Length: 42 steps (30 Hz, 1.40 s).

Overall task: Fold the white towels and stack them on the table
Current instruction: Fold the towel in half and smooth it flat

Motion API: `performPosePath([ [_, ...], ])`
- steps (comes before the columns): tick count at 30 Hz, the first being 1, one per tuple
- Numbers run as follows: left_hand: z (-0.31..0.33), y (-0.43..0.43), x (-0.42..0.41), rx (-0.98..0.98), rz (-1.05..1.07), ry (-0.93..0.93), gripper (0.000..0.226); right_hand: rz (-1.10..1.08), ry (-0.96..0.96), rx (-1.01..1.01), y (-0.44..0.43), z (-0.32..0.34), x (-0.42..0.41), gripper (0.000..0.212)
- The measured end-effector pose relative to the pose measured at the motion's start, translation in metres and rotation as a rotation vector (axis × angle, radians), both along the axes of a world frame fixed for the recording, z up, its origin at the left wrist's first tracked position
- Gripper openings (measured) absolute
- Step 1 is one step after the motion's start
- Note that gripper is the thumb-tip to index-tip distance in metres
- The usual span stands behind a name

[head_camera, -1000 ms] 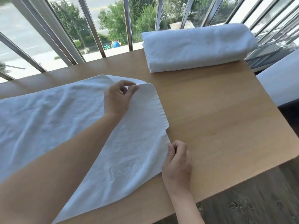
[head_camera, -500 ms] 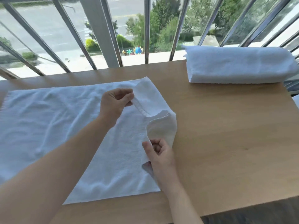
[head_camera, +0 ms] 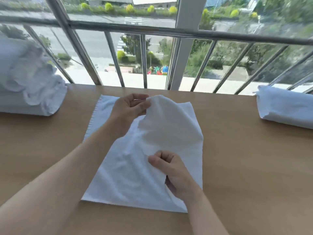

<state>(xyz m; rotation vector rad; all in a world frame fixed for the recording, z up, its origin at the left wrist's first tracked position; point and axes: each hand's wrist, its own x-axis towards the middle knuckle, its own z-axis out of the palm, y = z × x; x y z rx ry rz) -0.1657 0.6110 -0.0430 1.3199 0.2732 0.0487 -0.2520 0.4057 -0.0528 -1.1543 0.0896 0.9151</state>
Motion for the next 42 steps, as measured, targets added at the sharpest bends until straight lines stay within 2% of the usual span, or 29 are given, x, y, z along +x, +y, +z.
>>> performPosePath([
  [4, 0.026, 0.075, 0.0, -0.032, -0.009, -0.049, 0.017, 0.2, -0.043, -0.015, 0.059, 0.019, -0.001, 0.024],
  [6, 0.031, 0.112, 0.003, -0.039, 0.009, -0.054, 0.02, 0.288, -0.079, -0.045, 0.09, 0.023, -0.002, 0.025],
  [12, -0.008, 0.187, 0.029, 0.004, 0.105, 0.011, 0.011, 0.506, -0.158, -0.214, 0.169, 0.002, -0.014, 0.029],
  [19, -0.082, 0.215, 0.051, 0.142, 0.194, 0.162, 0.011, 0.498, -0.069, -0.365, 0.213, -0.04, -0.044, 0.03],
  [24, -0.114, 0.218, 0.063, 0.346, 0.231, 0.26, 0.01, 0.56, -0.197, -0.573, 0.228, -0.061, -0.054, 0.026],
  [30, -0.12, 0.217, 0.065, 0.635, 0.203, 0.203, 0.009, 0.56, -0.376, -0.726, 0.243, -0.065, -0.062, 0.043],
  [32, -0.119, 0.215, 0.063, 0.684, 0.217, 0.188, 0.006, 0.549, -0.348, -0.722, 0.243, -0.064, -0.061, 0.042],
  [34, -0.114, 0.212, 0.059, 0.695, 0.219, 0.196, 0.017, 0.497, -0.256, -0.645, 0.241, -0.059, -0.059, 0.034],
  [36, -0.107, 0.209, 0.049, 0.654, 0.211, 0.208, 0.038, 0.393, -0.253, -0.622, 0.234, -0.056, -0.056, 0.021],
  [38, -0.102, 0.208, 0.025, 0.662, 0.192, 0.217, 0.05, 0.248, -0.359, -0.694, 0.223, -0.057, -0.049, 0.008],
  [39, -0.1, 0.206, 0.009, 0.688, 0.172, 0.21, 0.049, 0.173, -0.438, -0.746, 0.215, -0.058, -0.043, 0.004],
  [42, -0.1, 0.195, -0.055, 0.735, 0.097, 0.187, 0.048, 0.107, -0.852, -1.013, 0.188, -0.069, -0.029, 0.023],
])
